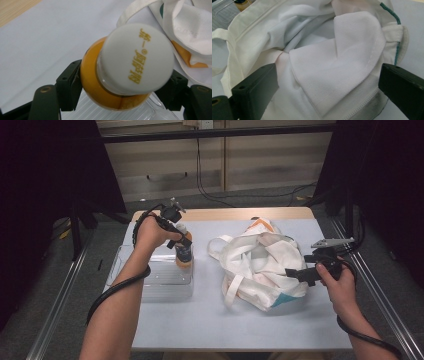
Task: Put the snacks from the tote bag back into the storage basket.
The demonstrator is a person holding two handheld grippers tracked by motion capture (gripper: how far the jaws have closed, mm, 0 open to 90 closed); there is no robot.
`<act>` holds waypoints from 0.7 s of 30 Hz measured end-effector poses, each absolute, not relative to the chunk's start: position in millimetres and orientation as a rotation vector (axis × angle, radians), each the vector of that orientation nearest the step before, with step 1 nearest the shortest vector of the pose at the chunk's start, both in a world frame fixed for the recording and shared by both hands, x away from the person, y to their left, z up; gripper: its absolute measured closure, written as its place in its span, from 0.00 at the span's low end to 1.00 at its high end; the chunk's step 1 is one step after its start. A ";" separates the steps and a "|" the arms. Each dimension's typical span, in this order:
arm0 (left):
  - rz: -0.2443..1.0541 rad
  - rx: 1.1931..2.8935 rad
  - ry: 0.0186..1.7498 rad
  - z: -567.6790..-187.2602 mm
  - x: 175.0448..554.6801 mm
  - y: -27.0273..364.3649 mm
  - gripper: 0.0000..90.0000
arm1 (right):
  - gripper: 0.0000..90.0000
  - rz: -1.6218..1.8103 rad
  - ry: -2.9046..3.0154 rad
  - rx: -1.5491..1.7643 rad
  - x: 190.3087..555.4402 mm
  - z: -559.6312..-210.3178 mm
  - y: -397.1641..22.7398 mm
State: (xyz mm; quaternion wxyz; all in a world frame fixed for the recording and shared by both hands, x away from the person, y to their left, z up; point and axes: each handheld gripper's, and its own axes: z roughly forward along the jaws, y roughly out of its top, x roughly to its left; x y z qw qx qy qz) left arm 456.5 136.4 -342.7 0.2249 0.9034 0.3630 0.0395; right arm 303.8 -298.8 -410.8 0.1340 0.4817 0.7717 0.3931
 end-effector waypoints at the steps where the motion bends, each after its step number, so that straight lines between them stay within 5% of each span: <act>1: 0.108 2.510 0.984 -342.6 457.1 137.0 0.33 | 0.02 1.142 2.235 1.397 303.7 -410.7 -298.9; 21: 0.103 2.487 1.002 -355.1 457.4 136.4 0.33 | 0.02 1.135 2.228 1.401 303.3 -411.3 -300.3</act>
